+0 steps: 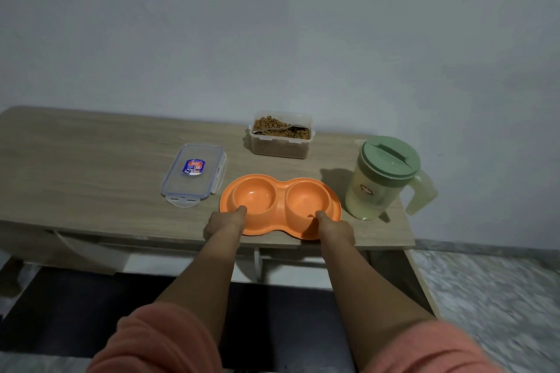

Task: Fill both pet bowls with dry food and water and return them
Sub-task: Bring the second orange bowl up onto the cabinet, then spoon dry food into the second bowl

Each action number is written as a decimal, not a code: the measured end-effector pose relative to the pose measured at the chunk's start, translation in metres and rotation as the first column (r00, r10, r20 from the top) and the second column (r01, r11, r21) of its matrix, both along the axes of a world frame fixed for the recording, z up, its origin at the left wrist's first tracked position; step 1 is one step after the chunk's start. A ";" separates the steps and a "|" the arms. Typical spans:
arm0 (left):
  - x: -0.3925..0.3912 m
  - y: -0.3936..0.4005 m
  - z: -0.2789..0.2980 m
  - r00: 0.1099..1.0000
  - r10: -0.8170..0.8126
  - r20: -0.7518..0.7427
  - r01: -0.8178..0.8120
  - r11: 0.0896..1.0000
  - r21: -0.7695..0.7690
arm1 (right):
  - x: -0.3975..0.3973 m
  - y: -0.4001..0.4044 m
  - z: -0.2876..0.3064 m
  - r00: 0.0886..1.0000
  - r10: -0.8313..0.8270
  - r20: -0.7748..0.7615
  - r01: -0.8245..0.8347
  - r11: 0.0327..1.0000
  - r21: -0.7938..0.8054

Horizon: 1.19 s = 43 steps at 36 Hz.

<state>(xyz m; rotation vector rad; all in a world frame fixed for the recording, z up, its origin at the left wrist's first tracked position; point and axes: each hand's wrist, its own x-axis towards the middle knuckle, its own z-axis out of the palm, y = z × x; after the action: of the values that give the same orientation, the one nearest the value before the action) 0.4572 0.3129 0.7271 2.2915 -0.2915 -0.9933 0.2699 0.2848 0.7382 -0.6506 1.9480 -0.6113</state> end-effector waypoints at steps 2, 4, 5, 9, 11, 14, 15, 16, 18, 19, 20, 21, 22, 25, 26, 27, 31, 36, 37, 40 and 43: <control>-0.001 0.000 -0.001 1.000 -0.003 -0.001 0.003 1.000 0.002 | -0.001 -0.001 -0.001 1.000 0.001 0.006 -0.001 1.000 0.003; -0.002 0.001 -0.001 1.000 -0.005 0.006 0.005 1.000 0.007 | -0.001 -0.002 -0.001 1.000 0.006 0.006 -0.006 1.000 0.007; -0.002 0.001 -0.002 1.000 -0.004 0.011 0.004 1.000 0.008 | -0.001 -0.003 -0.002 1.000 0.011 0.004 -0.011 1.000 0.009; -0.002 0.001 -0.006 1.000 0.014 0.025 -0.014 1.000 0.001 | -0.004 -0.005 -0.004 0.999 0.036 -0.008 -0.036 0.999 0.016; -0.002 0.001 -0.010 0.999 0.024 0.030 -0.024 1.000 -0.001 | -0.006 -0.005 -0.004 0.998 0.056 -0.010 -0.055 0.998 0.023; -0.003 0.001 -0.012 0.999 0.033 0.034 -0.033 0.999 0.000 | -0.007 -0.006 -0.003 0.997 0.075 -0.010 -0.075 0.997 0.026; -0.003 0.002 -0.010 0.999 0.035 0.032 -0.035 0.999 -0.003 | -0.008 -0.006 -0.002 0.996 0.084 -0.013 -0.083 0.996 0.029; -0.004 0.002 -0.009 0.999 0.038 0.031 -0.038 0.999 -0.003 | -0.008 -0.006 -0.002 0.996 0.090 -0.014 -0.090 0.995 0.032; -0.005 0.003 -0.007 0.999 0.036 0.030 -0.036 0.999 -0.002 | -0.009 -0.005 -0.001 0.994 0.106 -0.018 -0.105 0.994 0.038; -0.005 0.003 -0.006 0.999 0.031 0.028 -0.031 1.000 0.001 | -0.009 -0.005 0.000 0.994 0.112 -0.019 -0.111 0.993 0.039; -0.005 0.003 -0.007 0.999 0.022 0.028 -0.022 1.000 0.010 | -0.008 -0.005 0.001 0.993 0.117 -0.021 -0.116 0.992 0.044; -0.006 0.004 -0.006 0.999 0.015 0.033 -0.015 1.000 0.016 | -0.009 -0.004 0.003 0.991 0.129 -0.023 -0.127 0.991 0.046; -0.005 0.004 -0.007 0.999 0.009 0.032 -0.010 1.000 0.021 | -0.009 -0.004 0.004 0.990 0.141 -0.025 -0.140 0.989 0.053; -0.005 0.004 -0.005 0.999 0.005 0.032 -0.005 1.000 0.014 | -0.011 -0.005 0.008 0.982 0.185 -0.047 -0.182 0.982 0.054; -0.006 0.004 -0.003 0.999 0.007 0.041 -0.007 1.000 0.010 | -0.012 -0.005 0.009 0.976 0.205 -0.069 -0.201 0.978 0.053; -0.006 0.004 -0.002 0.998 0.010 0.056 -0.011 1.000 0.012 | -0.013 -0.006 0.010 0.968 0.228 -0.106 -0.224 0.973 0.051; -0.005 0.003 0.009 0.982 0.053 0.183 -0.055 0.998 0.005 | -0.015 -0.007 0.017 0.912 0.292 -0.289 -0.298 0.954 0.025; 0.001 -0.015 0.022 0.956 0.055 0.287 -0.026 0.994 -0.104 | -0.007 -0.014 0.031 0.862 0.284 -0.419 -0.345 0.936 -0.076; 0.002 -0.019 0.025 0.954 0.039 0.298 -0.006 0.994 -0.108 | -0.003 -0.017 0.032 0.864 0.276 -0.420 -0.346 0.933 -0.098; 0.009 -0.034 0.029 0.953 -0.031 0.302 0.069 0.991 -0.117 | 0.008 -0.026 0.038 0.893 0.257 -0.370 -0.336 0.927 -0.169; 0.019 -0.055 0.034 0.953 -0.129 0.273 0.163 0.981 -0.108 | 0.019 -0.041 0.043 0.923 0.240 -0.302 -0.310 0.927 -0.210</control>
<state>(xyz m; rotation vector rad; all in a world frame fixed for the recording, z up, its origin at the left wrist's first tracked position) 0.4764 0.2581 0.7607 2.3080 -0.6272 -0.7113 0.2888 0.2434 0.7807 -1.2066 1.9908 -0.6226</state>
